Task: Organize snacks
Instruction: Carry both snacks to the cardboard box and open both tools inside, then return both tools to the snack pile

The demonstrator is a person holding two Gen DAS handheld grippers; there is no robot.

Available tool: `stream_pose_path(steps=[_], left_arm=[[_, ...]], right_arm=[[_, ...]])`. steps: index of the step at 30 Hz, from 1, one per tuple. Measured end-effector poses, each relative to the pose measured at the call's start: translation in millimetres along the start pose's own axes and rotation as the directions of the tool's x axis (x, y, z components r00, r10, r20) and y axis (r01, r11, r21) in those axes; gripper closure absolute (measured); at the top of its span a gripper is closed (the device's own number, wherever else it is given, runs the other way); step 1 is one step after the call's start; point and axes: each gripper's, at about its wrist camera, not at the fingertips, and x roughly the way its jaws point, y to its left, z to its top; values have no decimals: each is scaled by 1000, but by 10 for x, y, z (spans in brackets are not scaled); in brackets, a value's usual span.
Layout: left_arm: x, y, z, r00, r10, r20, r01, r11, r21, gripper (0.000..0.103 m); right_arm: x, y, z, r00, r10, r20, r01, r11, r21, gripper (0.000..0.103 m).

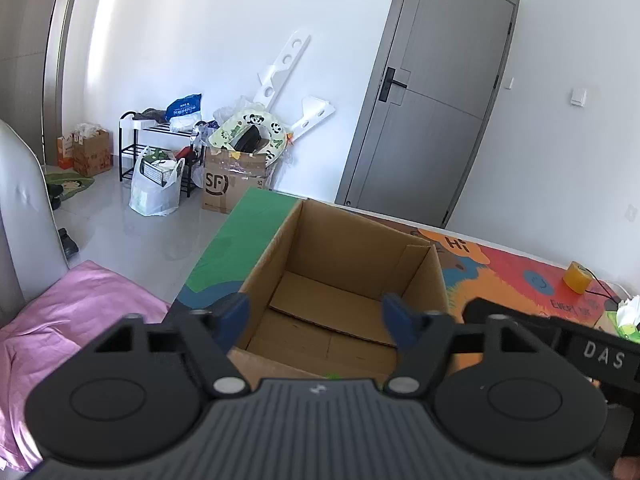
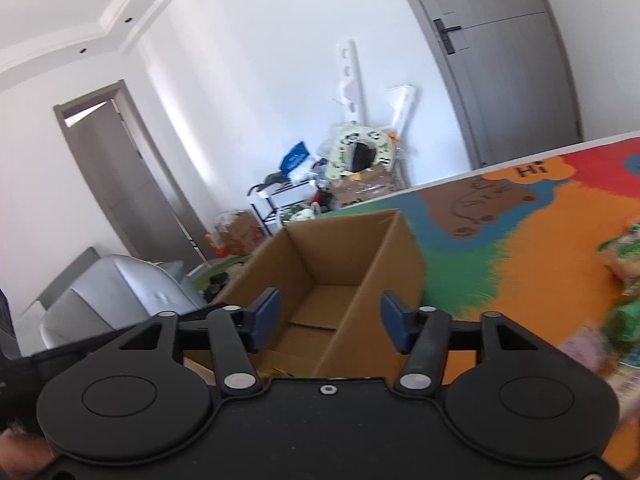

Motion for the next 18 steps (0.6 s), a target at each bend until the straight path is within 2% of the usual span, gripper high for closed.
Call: stream_pose_path(steps=[8,14,18], left_arm=[[-81,-188,-56,1000,-1,-31,2,999,35,15],[-134,-385,-104,999,-31,-20,32,999,39,9],[-163,-515,-172,996,-85,-38,86,996,25,2]], right_arm=[[-338,-259,-92,997,-51,51,50,999,20,16],[-613,-536,-94,990,-122,67,120,992,26,12],[-752,-638,-123,988,-137,66,138,990,-3,6]])
